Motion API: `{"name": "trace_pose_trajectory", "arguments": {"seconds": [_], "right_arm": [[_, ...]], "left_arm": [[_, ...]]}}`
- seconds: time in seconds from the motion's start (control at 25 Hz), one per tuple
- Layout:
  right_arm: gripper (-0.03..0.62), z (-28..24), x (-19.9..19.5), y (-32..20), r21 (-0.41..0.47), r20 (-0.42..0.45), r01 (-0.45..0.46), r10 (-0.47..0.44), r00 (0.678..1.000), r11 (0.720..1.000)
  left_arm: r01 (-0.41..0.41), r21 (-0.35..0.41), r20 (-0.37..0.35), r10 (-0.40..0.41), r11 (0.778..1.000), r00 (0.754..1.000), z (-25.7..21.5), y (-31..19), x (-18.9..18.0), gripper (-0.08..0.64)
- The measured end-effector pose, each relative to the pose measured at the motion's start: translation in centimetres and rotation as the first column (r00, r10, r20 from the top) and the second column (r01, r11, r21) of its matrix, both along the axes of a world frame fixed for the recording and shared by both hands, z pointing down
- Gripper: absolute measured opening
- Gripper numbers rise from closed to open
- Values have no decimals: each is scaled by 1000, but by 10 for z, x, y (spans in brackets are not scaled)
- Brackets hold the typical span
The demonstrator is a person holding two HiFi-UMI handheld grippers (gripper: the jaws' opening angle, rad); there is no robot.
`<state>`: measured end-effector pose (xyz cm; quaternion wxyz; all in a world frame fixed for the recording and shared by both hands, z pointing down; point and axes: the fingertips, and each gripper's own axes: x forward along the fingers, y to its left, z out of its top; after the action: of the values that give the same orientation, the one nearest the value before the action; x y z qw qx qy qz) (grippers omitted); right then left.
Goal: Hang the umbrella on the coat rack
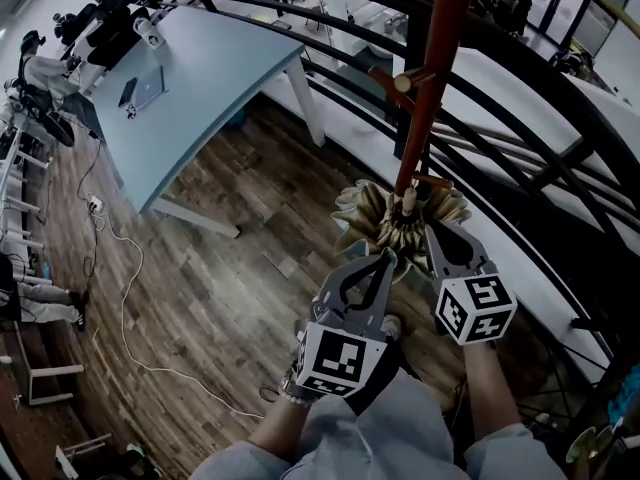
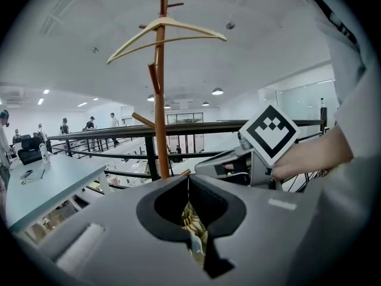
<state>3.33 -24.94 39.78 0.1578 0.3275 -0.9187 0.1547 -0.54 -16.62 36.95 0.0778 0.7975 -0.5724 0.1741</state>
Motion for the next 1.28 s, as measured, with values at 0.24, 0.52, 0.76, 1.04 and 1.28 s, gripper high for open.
{"name": "trace_pose_trajectory", "arguments": {"seconds": [0.24,0.52,0.76,1.04,1.28], "right_arm": [[14,-36,13,26,26,21,-12,11,1000,1000],[11,-64,20,50,28,83,-12,9,997,1000],[2,-83,16,66,71,96,5,-12,995,997],[2,-95,20,71,109,101,-6,-5,995,994],[2,-94,30,71,114,85,-31,21,996,993]], "left_arm": [[-30,39,-27,31,999,999,-29,8,5,9],[-36,72,-25,38,997,999,-51,16,3,9],[-59,86,-10,60,995,998,-60,25,6,9],[-75,110,3,75,991,997,-69,26,9,9],[-77,118,-2,78,990,997,-72,27,11,9]]}}
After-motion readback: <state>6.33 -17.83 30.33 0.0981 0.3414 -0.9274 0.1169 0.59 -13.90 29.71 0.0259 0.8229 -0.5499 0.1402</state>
